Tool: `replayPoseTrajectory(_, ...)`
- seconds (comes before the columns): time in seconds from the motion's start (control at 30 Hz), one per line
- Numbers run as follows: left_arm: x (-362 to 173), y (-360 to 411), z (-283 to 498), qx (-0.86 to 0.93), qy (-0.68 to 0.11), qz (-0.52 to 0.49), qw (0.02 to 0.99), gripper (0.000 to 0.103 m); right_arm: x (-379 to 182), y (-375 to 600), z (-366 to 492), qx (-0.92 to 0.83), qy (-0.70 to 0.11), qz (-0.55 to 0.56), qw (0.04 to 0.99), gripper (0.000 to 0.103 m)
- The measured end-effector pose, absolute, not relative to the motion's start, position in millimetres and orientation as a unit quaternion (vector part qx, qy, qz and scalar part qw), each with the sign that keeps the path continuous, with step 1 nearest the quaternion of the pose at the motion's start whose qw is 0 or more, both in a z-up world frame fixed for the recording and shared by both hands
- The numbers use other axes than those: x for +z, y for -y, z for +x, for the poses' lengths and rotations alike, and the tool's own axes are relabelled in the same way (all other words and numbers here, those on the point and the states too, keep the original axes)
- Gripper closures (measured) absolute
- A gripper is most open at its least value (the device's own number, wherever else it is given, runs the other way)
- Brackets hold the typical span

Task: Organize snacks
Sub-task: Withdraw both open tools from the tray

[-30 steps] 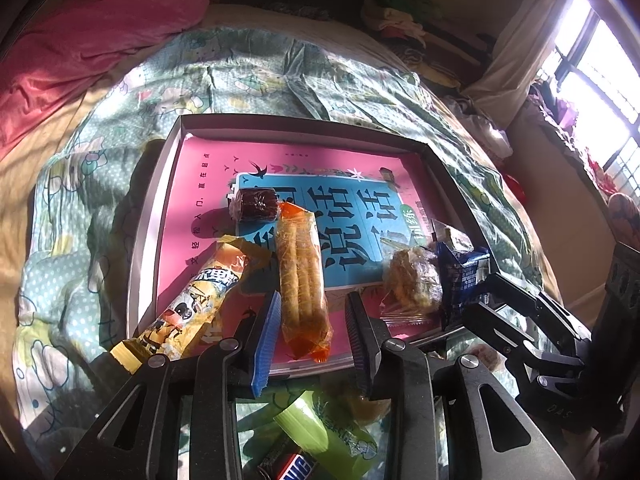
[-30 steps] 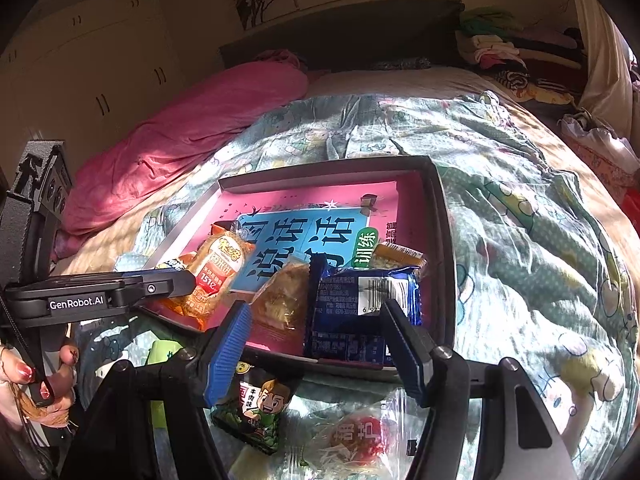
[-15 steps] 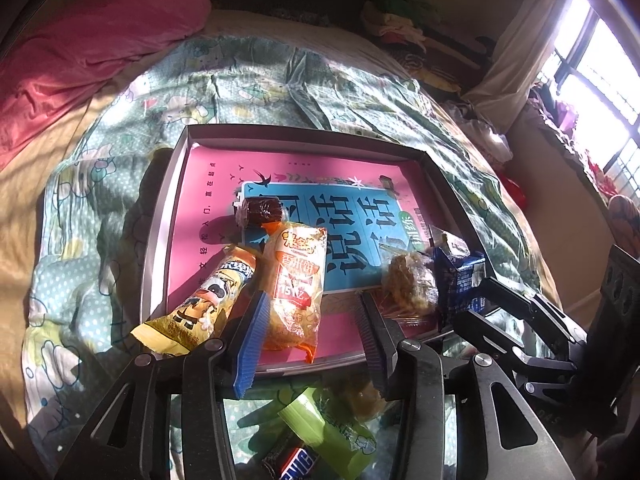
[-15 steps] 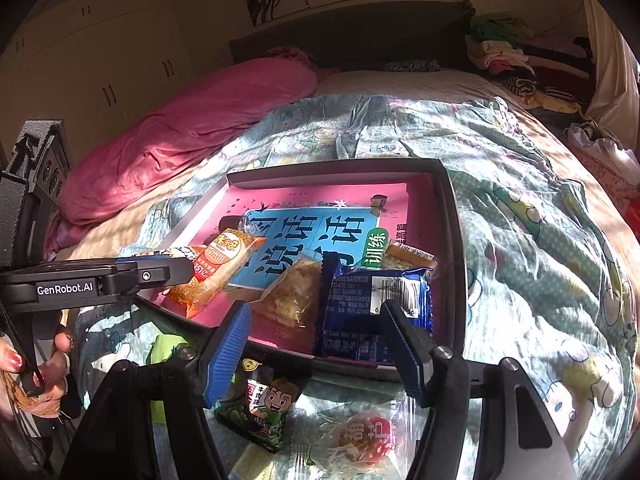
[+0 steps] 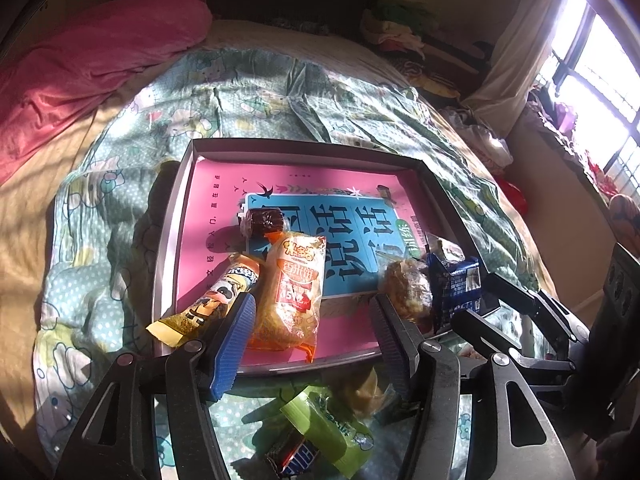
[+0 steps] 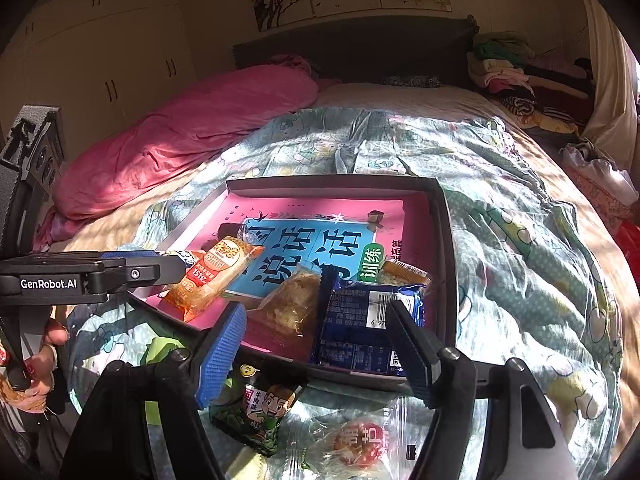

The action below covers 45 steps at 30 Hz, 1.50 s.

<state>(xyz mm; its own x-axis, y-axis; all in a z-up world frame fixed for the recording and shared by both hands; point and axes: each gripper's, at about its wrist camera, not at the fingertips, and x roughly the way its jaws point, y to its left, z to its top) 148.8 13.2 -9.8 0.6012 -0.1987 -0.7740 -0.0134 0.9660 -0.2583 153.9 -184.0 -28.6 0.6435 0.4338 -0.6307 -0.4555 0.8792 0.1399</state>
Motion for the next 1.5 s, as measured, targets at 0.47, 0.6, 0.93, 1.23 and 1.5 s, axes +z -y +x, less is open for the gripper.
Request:
replayPoseTrajectory(0.47, -2, -17, 140, -0.052, -0.436, -0.12, 0.891, 0.038, -17, 186, 148, 0.236, -0.314, -0.021, 0.919, 0.026)
replayPoseTrajectory(0.6, 2, -17, 136, -0.055, -0.431, -0.12, 0.892, 0.038, -11, 189, 146, 0.234, -0.302, -0.019, 0.924, 0.023)
replayPoseTrajectory(0.93, 13, -18, 126, -0.06, -0.423, -0.119, 0.896, 0.038, 4, 206, 141, 0.226, -0.273, 0.001, 0.935, 0.018)
replayPoseTrajectory(1.23, 17, -21, 116, -0.056, -0.419, -0.111, 0.9, 0.038, 10, 217, 137, 0.22, -0.265, 0.019, 0.939, 0.017)
replayPoseTrajectory(1.5, 17, -27, 111, -0.054, -0.421, -0.11, 0.899, 0.038, 13, 225, 132, 0.215, -0.266, 0.029, 0.939, 0.017)
